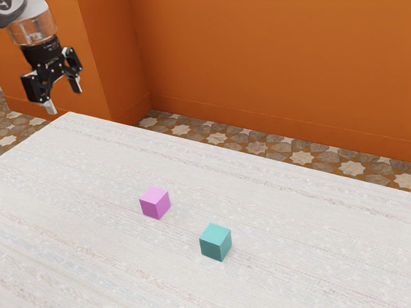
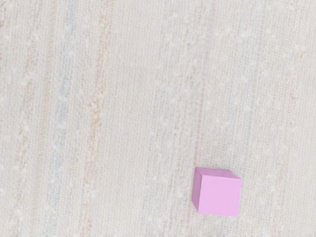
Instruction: Pick up the blue block with one arm, and put the blue block on the pink block with one arm
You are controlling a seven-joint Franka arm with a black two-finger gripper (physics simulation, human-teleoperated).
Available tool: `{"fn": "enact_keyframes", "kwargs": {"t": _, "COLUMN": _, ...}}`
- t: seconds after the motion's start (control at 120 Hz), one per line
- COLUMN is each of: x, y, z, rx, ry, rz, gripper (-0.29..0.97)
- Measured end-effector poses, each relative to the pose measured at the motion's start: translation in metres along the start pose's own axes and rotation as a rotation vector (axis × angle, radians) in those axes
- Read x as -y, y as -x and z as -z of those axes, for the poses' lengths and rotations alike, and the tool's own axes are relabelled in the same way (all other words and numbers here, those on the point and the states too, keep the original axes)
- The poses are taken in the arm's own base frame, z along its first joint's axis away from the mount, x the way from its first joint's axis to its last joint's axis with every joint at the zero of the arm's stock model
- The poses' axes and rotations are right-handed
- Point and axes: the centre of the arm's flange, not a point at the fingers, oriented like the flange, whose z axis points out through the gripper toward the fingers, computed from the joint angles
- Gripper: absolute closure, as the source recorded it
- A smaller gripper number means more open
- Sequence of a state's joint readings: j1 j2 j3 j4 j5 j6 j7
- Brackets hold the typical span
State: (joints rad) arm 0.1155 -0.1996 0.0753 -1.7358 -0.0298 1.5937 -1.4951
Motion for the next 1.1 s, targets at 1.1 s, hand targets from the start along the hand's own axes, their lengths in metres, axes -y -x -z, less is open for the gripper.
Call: {"fn": "enact_keyframes", "kwargs": {"t": 1.1, "x": -0.047, "y": 0.252, "z": -0.278, "rx": 0.161, "ry": -0.076, "rz": -1.417, "gripper": 0.00}}
